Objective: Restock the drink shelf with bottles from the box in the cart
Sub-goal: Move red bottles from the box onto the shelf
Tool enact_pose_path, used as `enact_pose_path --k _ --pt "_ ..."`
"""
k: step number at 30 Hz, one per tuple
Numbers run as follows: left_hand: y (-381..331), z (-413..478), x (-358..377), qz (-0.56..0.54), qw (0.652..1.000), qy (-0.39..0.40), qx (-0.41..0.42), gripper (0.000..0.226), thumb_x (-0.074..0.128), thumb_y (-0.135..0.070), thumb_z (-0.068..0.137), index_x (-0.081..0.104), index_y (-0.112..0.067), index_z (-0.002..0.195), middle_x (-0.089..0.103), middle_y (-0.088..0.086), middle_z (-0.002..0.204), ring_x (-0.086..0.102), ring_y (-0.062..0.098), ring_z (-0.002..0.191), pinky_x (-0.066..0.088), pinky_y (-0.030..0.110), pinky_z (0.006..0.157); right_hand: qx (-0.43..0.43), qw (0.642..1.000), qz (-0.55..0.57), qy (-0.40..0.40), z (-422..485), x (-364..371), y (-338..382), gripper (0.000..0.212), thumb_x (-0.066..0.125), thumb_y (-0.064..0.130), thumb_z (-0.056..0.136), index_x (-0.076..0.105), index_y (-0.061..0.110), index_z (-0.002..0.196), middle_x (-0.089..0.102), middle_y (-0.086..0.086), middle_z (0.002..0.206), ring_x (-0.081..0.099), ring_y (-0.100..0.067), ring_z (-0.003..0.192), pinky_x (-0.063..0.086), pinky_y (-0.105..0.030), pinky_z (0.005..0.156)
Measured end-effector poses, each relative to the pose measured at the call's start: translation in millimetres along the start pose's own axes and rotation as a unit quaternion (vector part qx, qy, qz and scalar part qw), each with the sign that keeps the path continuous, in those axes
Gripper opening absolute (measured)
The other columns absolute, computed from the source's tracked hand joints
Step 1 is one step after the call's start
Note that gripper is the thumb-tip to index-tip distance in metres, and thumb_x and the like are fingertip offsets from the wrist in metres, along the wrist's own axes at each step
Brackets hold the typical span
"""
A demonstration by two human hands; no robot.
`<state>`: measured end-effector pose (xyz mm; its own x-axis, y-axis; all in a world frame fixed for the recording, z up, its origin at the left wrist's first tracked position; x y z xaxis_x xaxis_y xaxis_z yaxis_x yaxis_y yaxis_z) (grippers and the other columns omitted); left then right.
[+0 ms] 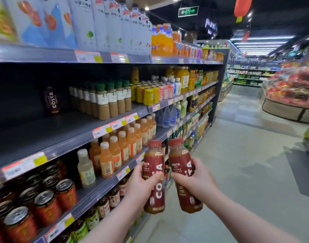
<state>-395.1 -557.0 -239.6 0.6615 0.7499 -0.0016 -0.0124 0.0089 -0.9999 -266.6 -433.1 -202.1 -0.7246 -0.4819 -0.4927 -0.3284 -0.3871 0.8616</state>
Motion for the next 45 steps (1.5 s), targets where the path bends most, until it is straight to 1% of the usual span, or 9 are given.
enact_pose_path --k 2,6,11,16,19,23,25,33,45 --pt "1.6 18.6 -7.1 -0.013 1.0 -0.017 -0.002 0.044 0.076 -0.025 0.076 0.053 -0.031 0.113 0.07 -0.001 0.1 0.07 0.019 0.086 0.056 0.046 0.081 -0.013 1.0 0.002 0.021 25.1 13.1 6.1 0.043 0.076 0.048 0.05 0.05 0.043 0.083 0.063 0.019 0.079 0.058 0.013 0.067 0.039 -0.011 0.053" --pt "0.8 52.1 -32.9 -0.012 0.996 -0.085 0.011 0.04 0.076 -0.027 0.075 0.055 -0.034 0.109 0.07 -0.006 0.097 0.07 0.013 0.083 0.057 0.035 0.074 -0.048 0.996 0.005 0.077 77.5 45.8 20.1 0.048 0.076 0.052 0.05 0.048 0.042 0.088 0.062 0.016 0.089 0.06 0.003 0.077 0.046 -0.021 0.064" --pt "-10.3 83.7 -69.4 -0.013 0.981 -0.191 0.038 0.043 0.075 -0.025 0.076 0.054 -0.031 0.113 0.07 -0.009 0.097 0.07 0.01 0.084 0.057 0.03 0.071 -0.108 0.978 0.039 0.175 135.0 91.6 46.7 0.047 0.078 0.053 0.056 0.05 0.043 0.092 0.065 0.02 0.082 0.061 0.009 0.072 0.045 -0.012 0.057" --pt "-28.0 100.2 -98.5 -0.003 0.95 -0.306 0.063 0.03 0.073 -0.021 0.078 0.058 -0.034 0.101 0.072 -0.016 0.085 0.069 0.003 0.075 0.05 0.014 0.054 -0.185 0.946 0.064 0.26 181.6 131.3 87.8 0.055 0.077 0.053 0.057 0.045 0.042 0.1 0.061 0.018 0.094 0.058 0.004 0.084 0.044 -0.018 0.066" --pt "-34.8 96.2 -114.2 -0.001 0.922 -0.381 0.068 0.03 0.074 -0.021 0.077 0.057 -0.038 0.096 0.071 -0.014 0.085 0.069 0.003 0.074 0.05 0.014 0.054 -0.215 0.923 0.077 0.309 200.7 157.5 111.2 0.05 0.079 0.052 0.058 0.049 0.042 0.096 0.061 0.017 0.093 0.057 0.003 0.084 0.044 -0.019 0.067" --pt "-43.2 82.2 -140.3 0.009 0.886 -0.458 0.069 0.03 0.074 -0.027 0.076 0.055 -0.042 0.094 0.071 -0.009 0.09 0.07 0.01 0.078 0.054 0.031 0.068 -0.254 0.896 0.087 0.354 213.5 199.2 147.6 0.05 0.079 0.051 0.062 0.048 0.037 0.099 0.06 0.015 0.094 0.059 -0.004 0.086 0.049 -0.026 0.072" --pt "-48.3 75.4 -156.5 0.013 0.87 -0.486 0.077 0.029 0.074 -0.028 0.076 0.056 -0.045 0.091 0.072 -0.011 0.087 0.07 0.01 0.077 0.053 0.032 0.068 -0.27 0.886 0.093 0.365 215.0 220.0 166.7 0.053 0.078 0.051 0.063 0.045 0.035 0.102 0.058 0.018 0.092 0.056 0.0 0.083 0.043 -0.021 0.065" --pt "-82.0 79.4 -235.3 0.036 0.855 -0.501 0.128 0.027 0.073 -0.03 0.075 0.056 -0.044 0.091 0.07 -0.021 0.085 0.069 0.005 0.076 0.051 0.024 0.063 -0.284 0.879 0.128 0.362 227.3 299.8 237.3 0.048 0.079 0.05 0.061 0.046 0.035 0.092 0.061 0.012 0.089 0.06 -0.005 0.079 0.048 -0.027 0.065" --pt "-107.5 131.4 -336.5 0.068 0.887 -0.434 0.141 0.039 0.075 -0.031 0.072 0.052 -0.042 0.101 0.068 -0.012 0.095 0.069 0.009 0.082 0.053 0.026 0.069 -0.217 0.925 0.135 0.281 270.2 394.4 269.3 0.067 0.084 0.035 0.065 0.041 0.019 0.113 0.06 -0.003 0.11 0.059 -0.019 0.094 0.048 -0.031 0.077"
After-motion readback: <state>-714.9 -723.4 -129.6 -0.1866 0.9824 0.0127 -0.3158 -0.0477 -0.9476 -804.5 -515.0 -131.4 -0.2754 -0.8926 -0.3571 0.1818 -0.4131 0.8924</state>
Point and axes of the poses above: each hand's wrist, its own z-axis towards the middle knuckle, its own x-axis out of the palm, y = z × x, the point moved 5 cm from there along z, towards the middle knuckle
